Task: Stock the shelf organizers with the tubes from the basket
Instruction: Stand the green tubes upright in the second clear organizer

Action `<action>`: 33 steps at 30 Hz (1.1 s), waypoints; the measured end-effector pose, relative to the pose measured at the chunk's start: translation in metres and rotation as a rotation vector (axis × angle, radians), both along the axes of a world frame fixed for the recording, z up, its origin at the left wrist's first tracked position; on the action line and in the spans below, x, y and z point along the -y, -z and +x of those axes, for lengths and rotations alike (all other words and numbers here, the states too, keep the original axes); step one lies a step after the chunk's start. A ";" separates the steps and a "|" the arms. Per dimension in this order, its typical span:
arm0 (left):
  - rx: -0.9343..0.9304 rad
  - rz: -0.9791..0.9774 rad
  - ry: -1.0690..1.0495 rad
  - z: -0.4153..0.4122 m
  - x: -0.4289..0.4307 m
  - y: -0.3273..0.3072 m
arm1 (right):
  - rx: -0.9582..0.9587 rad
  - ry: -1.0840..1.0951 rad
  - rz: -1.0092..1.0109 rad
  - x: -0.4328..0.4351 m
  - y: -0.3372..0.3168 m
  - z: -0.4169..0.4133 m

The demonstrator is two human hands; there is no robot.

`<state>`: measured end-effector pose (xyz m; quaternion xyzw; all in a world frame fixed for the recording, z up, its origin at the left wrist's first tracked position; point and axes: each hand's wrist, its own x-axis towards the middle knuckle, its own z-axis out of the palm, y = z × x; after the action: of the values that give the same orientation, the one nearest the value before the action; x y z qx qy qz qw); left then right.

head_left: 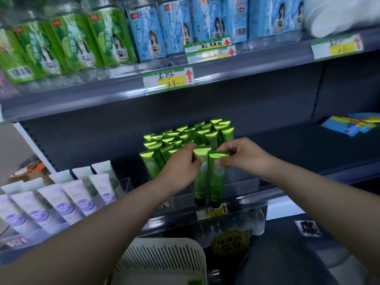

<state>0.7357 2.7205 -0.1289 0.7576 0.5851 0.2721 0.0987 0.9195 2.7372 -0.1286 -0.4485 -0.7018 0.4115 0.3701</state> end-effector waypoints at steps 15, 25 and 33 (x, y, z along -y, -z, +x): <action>-0.020 0.087 0.015 0.029 -0.065 -0.041 | 0.007 0.067 0.111 -0.064 -0.030 0.026; 0.059 0.056 0.054 0.033 -0.101 -0.025 | -0.023 0.090 0.135 -0.088 -0.019 0.023; -0.016 0.057 -0.031 0.031 -0.120 -0.008 | -0.003 0.089 0.125 -0.101 -0.003 0.019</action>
<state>0.7667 2.8404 -0.1208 0.7531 0.5895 0.2840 0.0680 0.9383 2.8385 -0.1261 -0.4548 -0.7050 0.3503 0.4164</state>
